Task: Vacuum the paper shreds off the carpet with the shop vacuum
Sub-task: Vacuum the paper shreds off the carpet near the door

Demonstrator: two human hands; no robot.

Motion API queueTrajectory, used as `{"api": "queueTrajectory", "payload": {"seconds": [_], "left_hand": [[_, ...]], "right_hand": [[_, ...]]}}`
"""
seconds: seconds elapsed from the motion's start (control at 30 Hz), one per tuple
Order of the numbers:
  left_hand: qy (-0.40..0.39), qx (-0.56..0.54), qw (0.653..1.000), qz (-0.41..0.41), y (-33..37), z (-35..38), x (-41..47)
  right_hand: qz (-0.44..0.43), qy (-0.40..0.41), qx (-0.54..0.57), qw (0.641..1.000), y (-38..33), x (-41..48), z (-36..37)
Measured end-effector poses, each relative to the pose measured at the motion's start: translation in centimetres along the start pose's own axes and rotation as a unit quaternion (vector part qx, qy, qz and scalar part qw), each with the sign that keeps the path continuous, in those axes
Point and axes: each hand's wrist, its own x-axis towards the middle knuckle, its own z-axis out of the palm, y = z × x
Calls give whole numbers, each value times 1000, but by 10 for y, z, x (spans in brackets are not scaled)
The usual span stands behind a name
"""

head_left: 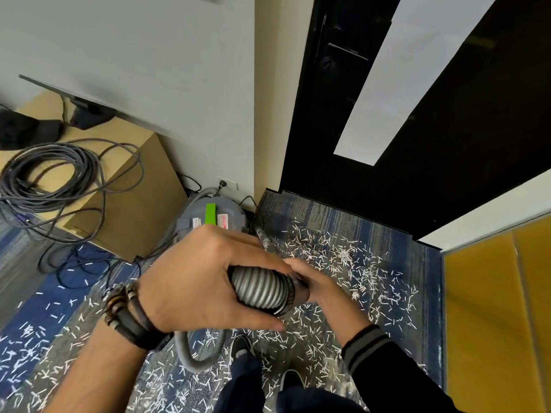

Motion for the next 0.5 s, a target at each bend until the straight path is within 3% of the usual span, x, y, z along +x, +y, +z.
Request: {"api": "queueTrajectory", "payload": {"seconds": [0.13, 0.33, 0.5], "left_hand": [[27, -4, 1000, -4, 21, 7, -17], [51, -4, 998, -22, 52, 29, -39], [61, -18, 998, -26, 82, 62, -58]], "right_hand": [[-42, 27, 6, 999, 12, -46, 11], [-6, 38, -88, 995, 42, -29, -7], [28, 7, -76, 997, 74, -61, -17]]}}
